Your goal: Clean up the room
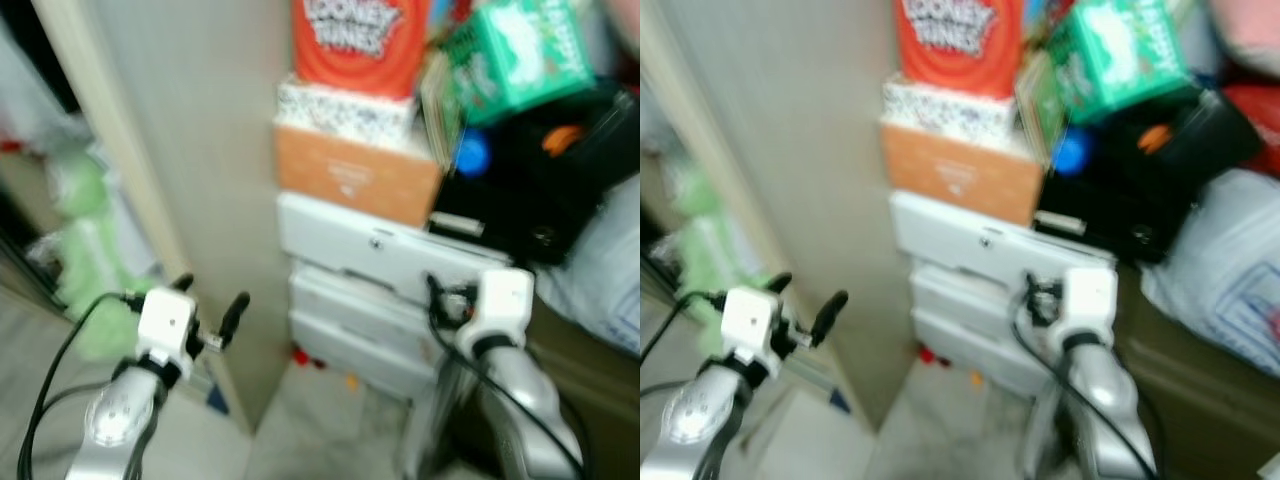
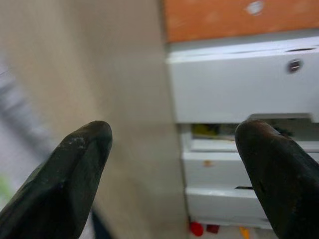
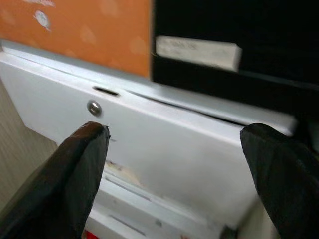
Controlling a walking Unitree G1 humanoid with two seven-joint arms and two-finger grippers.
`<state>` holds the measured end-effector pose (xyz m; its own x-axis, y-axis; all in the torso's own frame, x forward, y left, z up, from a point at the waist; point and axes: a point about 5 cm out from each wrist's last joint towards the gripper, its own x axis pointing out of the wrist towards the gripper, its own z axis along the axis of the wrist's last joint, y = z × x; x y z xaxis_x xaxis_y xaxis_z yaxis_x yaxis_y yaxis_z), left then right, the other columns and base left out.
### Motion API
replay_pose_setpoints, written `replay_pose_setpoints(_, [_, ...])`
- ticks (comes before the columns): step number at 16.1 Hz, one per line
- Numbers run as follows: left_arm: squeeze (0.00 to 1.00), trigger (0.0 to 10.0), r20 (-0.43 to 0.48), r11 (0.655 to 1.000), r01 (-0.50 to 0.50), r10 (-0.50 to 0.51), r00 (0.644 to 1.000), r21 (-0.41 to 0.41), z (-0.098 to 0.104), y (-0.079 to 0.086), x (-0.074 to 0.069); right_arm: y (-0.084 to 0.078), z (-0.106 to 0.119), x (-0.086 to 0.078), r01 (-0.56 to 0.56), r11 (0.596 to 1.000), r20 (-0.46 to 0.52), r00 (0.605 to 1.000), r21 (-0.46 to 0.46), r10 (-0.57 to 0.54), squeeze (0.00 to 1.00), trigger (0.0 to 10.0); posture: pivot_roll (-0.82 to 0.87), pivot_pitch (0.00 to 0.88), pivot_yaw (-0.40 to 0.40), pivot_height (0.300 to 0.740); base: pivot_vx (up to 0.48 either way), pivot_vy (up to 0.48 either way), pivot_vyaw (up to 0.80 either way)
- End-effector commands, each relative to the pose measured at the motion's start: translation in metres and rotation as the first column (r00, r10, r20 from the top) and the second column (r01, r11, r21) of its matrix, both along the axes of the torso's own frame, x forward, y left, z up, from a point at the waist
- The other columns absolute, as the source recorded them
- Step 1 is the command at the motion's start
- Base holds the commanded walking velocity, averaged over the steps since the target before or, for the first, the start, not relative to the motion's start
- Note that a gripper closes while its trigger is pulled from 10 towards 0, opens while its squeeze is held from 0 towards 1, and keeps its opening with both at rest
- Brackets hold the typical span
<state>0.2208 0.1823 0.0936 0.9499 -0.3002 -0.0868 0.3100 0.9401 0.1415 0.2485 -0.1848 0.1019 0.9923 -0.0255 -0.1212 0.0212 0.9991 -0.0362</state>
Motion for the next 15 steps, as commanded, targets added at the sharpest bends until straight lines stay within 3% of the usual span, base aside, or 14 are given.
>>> replay_pose_setpoints(1, [0.0,10.0,-0.013,1.0,-0.001,0.001,1.0,0.021,-0.001,0.006,-0.002,0.011,0.003,0.004,-0.026,1.0,0.013,1.0,0.011,0.026,0.0,10.0,-0.06,0.0,-0.056,0.74,0.0,0.0,0.55])
replay_pose_setpoints(3, [0.0,10.0,-0.017,1.0,-0.009,0.009,1.0,0.015,-0.001,0.012,-0.012,0.01,0.002,0.002,-0.029,0.999,0.006,1.0,0.012,0.029,0.0,10.0,-0.05,0.0,-0.06,0.74,0.0,0.0,0.55])
replay_pose_setpoints(6, [0.0,10.0,0.0,0.995,-0.101,0.101,0.995,0.007,0.001,0.024,-0.015,0.009,0.0,0.002,-0.043,0.999,-0.005,0.999,0.015,0.043,0.0,10.0,-0.03,0.0,-0.066,0.74,0.0,0.0,0.64])
replay_pose_setpoints(8, [0.0,10.0,0.001,0.989,-0.145,0.145,0.989,0.002,0.001,0.029,-0.013,0.009,0.0,0.003,-0.05,0.999,-0.004,0.999,0.012,0.05,0.0,10.0,-0.03,0.0,-0.067,0.74,0.0,0.0,0.8])
replay_pose_setpoints(10, [0.0,10.0,-0.009,0.963,-0.27,0.27,0.963,-0.021,0.001,0.045,-0.007,0.01,0.001,0.005,-0.05,0.999,0.0,0.999,0.01,0.05,0.0,10.0,-0.03,0.0,-0.065,0.74,0.0,0.0,0.8])
replay_pose_setpoints(12, [0.0,10.0,-0.008,0.944,-0.33,0.33,0.944,-0.006,0.001,0.052,-0.002,0.01,0.002,0.008,-0.047,0.999,0.004,0.999,0.012,0.047,0.0,10.0,-0.03,0.0,-0.06,0.74,0.0,0.0,0.8])
replay_pose_setpoints(15, [0.0,10.0,-0.011,0.935,-0.355,0.355,0.935,-0.008,0.003,0.053,0.002,0.012,0.005,0.012,-0.05,0.999,0.015,0.999,0.016,0.049,0.0,10.0,-0.02,0.0,-0.055,0.74,0.0,0.0,0.6])
